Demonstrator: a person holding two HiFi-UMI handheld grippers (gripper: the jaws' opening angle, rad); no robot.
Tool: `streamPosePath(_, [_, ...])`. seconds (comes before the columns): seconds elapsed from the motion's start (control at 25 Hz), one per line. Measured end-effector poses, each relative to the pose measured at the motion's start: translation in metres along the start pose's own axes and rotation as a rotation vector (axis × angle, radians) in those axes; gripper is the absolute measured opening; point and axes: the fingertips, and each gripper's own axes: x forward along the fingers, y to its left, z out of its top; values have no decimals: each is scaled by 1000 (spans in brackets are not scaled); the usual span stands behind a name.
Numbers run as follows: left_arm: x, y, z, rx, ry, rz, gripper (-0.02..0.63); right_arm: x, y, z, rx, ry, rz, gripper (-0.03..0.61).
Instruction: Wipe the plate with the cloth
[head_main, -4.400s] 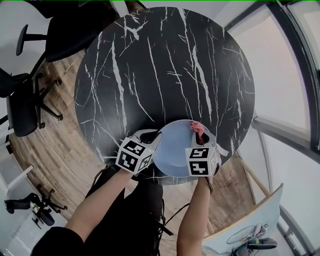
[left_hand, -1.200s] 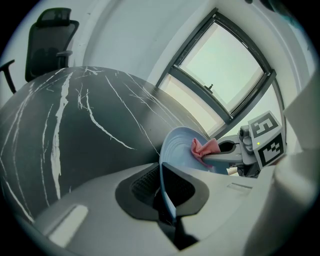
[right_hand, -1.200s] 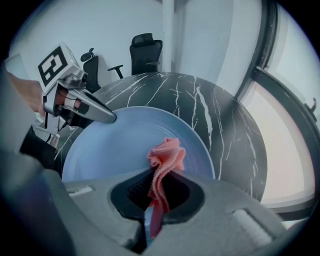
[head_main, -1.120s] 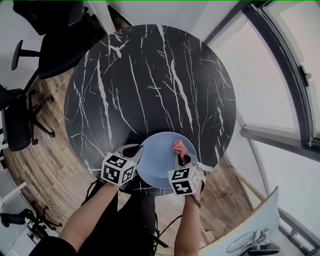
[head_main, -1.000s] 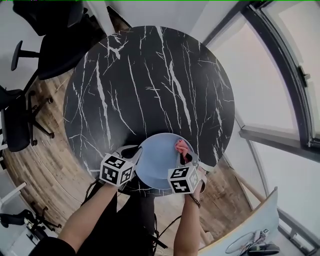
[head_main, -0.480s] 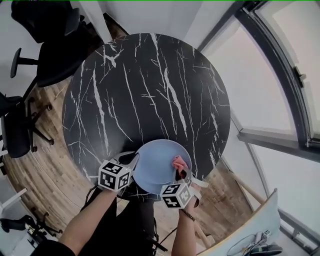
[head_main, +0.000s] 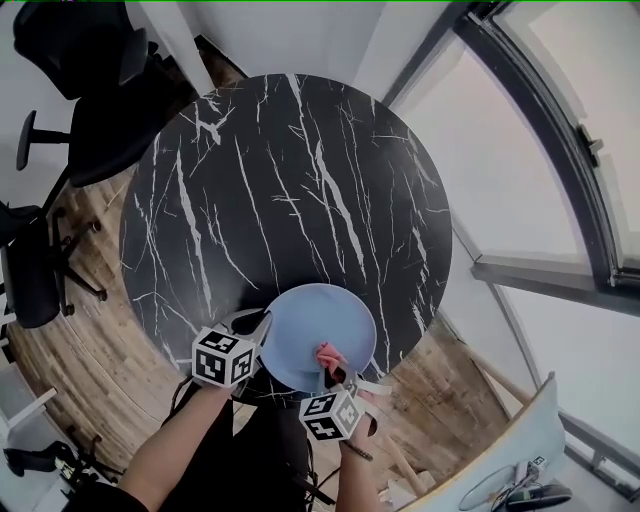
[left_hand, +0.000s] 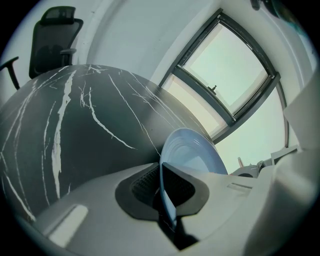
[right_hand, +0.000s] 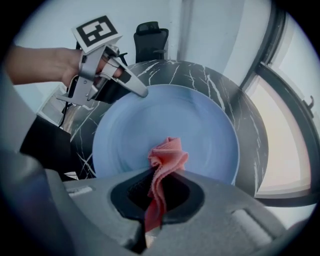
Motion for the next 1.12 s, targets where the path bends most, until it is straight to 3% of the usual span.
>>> streamPosePath(0.32, [0, 0, 0, -1, -7, 3, 17, 4, 52, 12, -46, -5, 161, 12])
streamPosePath(0.6, [4, -2, 2, 49, -12, 9, 18, 7, 77, 28, 16, -55, 275, 12])
streamPosePath(0.68, [5, -3, 2, 73, -8, 13, 18, 5, 74, 32, 27, -90, 248, 12])
streamPosePath(0.84, [5, -6, 1, 91, -1, 3, 20, -12, 48, 42, 65, -198, 112, 12])
streamPosePath(1.0, [2, -10, 7, 97, -7, -30, 124, -39, 21, 53, 156, -313, 27, 12])
streamPosePath(1.12, [-6, -14, 13, 99, -11, -49, 127, -63, 1, 59, 261, -397, -26, 12])
